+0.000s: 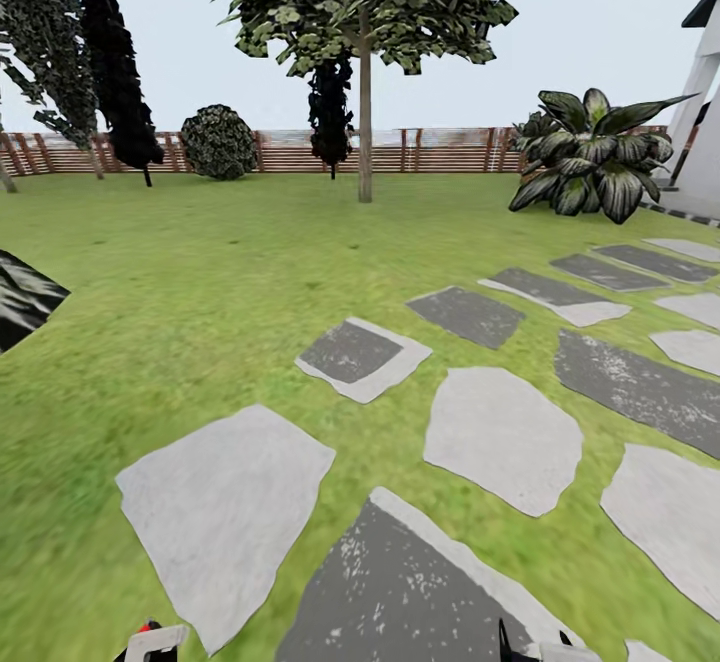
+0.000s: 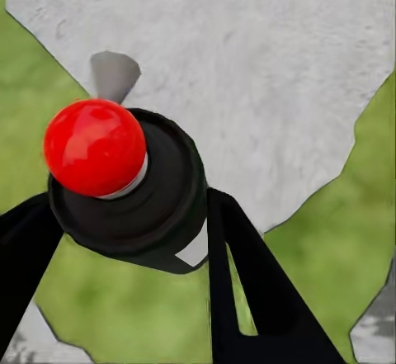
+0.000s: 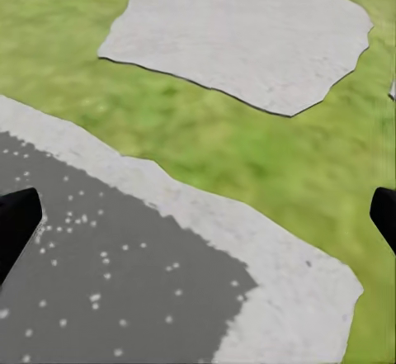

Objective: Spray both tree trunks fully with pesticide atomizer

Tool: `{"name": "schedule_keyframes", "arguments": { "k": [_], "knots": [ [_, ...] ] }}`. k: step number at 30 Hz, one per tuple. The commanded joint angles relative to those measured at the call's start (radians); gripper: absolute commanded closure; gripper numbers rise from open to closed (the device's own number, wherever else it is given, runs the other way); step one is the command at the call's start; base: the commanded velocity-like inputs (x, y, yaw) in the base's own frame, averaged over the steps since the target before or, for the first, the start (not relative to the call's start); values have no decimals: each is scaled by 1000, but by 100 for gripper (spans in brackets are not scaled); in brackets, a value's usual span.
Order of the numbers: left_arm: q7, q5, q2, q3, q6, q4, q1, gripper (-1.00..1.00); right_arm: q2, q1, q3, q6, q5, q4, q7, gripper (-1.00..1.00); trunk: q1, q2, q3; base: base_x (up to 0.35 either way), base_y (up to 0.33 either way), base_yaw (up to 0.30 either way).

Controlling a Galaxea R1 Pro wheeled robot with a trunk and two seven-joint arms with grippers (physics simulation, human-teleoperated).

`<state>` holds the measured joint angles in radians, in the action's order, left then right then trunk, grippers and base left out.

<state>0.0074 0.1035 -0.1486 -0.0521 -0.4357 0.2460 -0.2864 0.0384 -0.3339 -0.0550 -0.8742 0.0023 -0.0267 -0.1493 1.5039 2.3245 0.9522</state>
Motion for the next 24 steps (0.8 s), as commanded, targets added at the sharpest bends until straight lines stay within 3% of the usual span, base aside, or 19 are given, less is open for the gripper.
{"name": "schedule_keyframes", "arguments": {
  "k": [1,24],
  "knots": [
    [-1,8,0,1,-3,-1,0,100,0,-1,-5,-3,1,1,3,-100,0,1,1,341,0,0],
    [-1,8,0,1,-3,-1,0,100,0,-1,-5,-3,1,1,3,-100,0,1,1,341,0,0]
  ]
}}
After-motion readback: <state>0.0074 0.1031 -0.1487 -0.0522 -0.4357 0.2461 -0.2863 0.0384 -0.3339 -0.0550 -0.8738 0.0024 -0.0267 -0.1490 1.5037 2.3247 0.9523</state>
